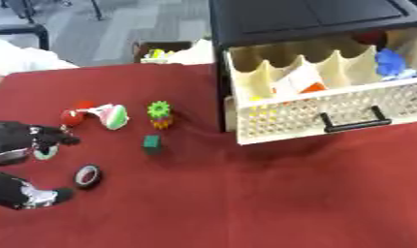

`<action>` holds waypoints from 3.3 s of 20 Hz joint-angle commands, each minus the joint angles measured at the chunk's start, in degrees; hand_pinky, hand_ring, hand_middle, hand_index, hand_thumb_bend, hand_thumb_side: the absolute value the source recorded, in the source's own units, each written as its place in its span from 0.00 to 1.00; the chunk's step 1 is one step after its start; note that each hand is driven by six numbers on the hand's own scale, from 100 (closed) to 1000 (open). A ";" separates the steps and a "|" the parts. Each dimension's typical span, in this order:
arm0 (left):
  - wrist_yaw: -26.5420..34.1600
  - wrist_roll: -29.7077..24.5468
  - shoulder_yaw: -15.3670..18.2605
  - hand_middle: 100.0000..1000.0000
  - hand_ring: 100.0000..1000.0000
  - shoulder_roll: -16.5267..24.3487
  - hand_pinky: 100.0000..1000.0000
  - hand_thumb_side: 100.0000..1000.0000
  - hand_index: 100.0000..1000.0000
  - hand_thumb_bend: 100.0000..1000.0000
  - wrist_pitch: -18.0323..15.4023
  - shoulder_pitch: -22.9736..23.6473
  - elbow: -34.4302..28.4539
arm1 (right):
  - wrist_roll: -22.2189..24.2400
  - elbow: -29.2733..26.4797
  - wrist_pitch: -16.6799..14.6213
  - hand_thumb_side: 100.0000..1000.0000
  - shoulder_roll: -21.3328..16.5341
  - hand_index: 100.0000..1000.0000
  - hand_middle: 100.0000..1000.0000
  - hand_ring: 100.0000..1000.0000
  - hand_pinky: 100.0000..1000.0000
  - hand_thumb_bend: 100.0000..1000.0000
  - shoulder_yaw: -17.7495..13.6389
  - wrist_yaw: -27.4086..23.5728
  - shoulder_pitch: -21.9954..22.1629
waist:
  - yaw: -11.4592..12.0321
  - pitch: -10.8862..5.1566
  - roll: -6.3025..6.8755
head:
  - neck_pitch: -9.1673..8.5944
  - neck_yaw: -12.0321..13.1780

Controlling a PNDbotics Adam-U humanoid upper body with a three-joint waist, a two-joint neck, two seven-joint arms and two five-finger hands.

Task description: Pick up objects from table and place into drawer.

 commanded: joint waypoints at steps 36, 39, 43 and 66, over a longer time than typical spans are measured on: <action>-0.69 -1.64 -4.82 0.68 0.60 -5.35 0.48 0.92 0.96 0.37 2.48 -7.18 10.64 | -0.18 -0.32 0.43 1.00 -0.07 0.73 0.43 0.44 0.31 0.00 -0.53 -0.30 -0.57 | -0.84 -0.61 -0.64 | -0.57 2.09; -4.68 -1.07 -5.00 0.70 0.62 -5.68 0.48 0.92 0.97 0.39 2.67 -7.40 11.66 | -0.19 -0.32 0.44 1.00 0.05 0.73 0.43 0.44 0.31 0.00 -0.54 -0.18 -0.48 | -0.87 -0.52 -0.63 | -0.54 2.20; -8.23 -0.28 -5.09 0.69 0.62 -6.01 0.48 0.92 0.97 0.39 3.76 -7.37 12.69 | -0.11 -0.32 0.52 1.00 0.22 0.73 0.43 0.44 0.31 0.00 -0.47 -0.10 -0.47 | -0.74 -0.43 -0.62 | -0.58 2.26; -8.95 0.99 -6.22 0.62 0.55 -8.52 0.43 0.93 0.94 0.38 6.62 -6.81 15.86 | -0.33 -0.32 0.60 1.00 0.75 0.72 0.43 0.44 0.31 0.00 -0.62 -0.74 -0.87 | -1.25 -0.49 -1.31 | -0.97 2.58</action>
